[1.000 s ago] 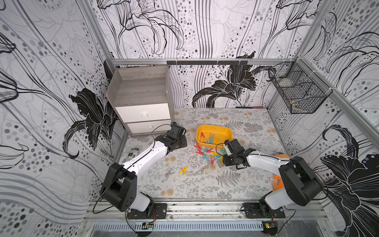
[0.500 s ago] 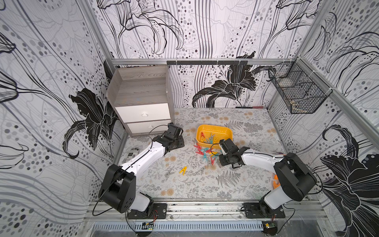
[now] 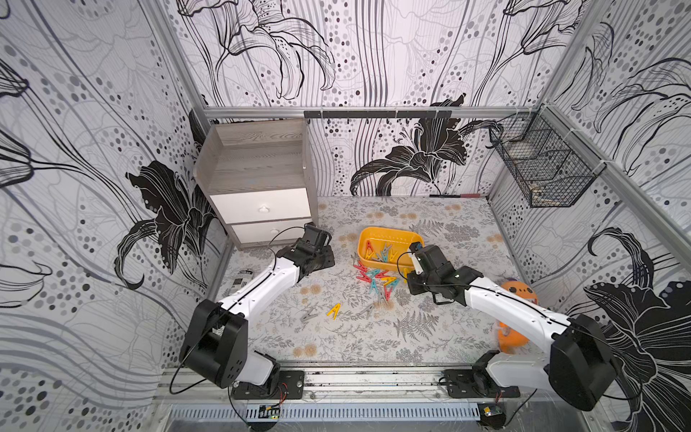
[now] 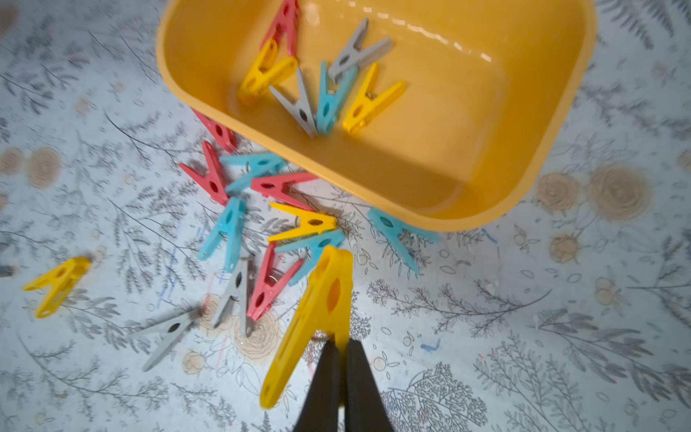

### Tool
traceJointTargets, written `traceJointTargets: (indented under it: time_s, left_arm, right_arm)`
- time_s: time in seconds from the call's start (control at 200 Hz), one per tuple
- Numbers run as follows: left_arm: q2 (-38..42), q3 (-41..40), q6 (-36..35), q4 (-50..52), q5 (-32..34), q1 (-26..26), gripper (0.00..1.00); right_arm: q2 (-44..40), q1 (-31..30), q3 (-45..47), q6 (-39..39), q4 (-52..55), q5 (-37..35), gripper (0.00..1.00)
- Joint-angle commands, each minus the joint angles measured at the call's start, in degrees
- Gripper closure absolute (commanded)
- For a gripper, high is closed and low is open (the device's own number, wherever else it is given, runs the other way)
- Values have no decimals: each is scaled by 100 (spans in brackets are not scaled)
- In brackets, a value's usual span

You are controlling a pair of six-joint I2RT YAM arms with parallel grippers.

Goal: Put the clothespins into the storage box
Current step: Pick up the clothespin from the center of the board, then place the clothespin in the storage box.

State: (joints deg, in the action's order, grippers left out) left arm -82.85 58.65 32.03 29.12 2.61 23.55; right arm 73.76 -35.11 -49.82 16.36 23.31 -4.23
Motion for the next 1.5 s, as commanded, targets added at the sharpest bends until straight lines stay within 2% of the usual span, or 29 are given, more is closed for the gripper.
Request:
traceJointTargets:
  time_s: [0.0, 0.19, 0.381, 0.561, 0.841, 1.162, 1.347, 1.492]
  left_arm:
    - [94, -3, -92, -153, -78, -44, 60]
    - [179, -112, 43, -220, -271, -35, 60]
    - [373, -331, 130, -225, -324, 18, 59]
    - [457, -425, 109, -181, -288, 27, 59]
    - [367, -399, 40, -205, -272, 33, 59]
    - [322, -315, -18, -188, -255, 27, 59]
    - [308, -249, -39, -153, -226, 24, 59]
    - [254, -198, -40, -153, -217, 26, 59]
  right_arm:
    - [141, 181, -607, -289, 180, -227, 96]
    - [1344, 1145, -1557, -787, -95, 36, 97]
    - [2735, 1604, -2385, -1012, -138, 198, 97]
    - [3555, 1683, -2893, -1008, -119, 282, 97]
    - [4103, 1683, -3220, -749, 62, 60, 95]
    - [3935, 1683, -3259, -722, 42, 197, 83]
    - [3209, 1683, -3162, -738, 95, 402, 79]
    - [2242, 1683, -2488, -851, 69, 643, 79]
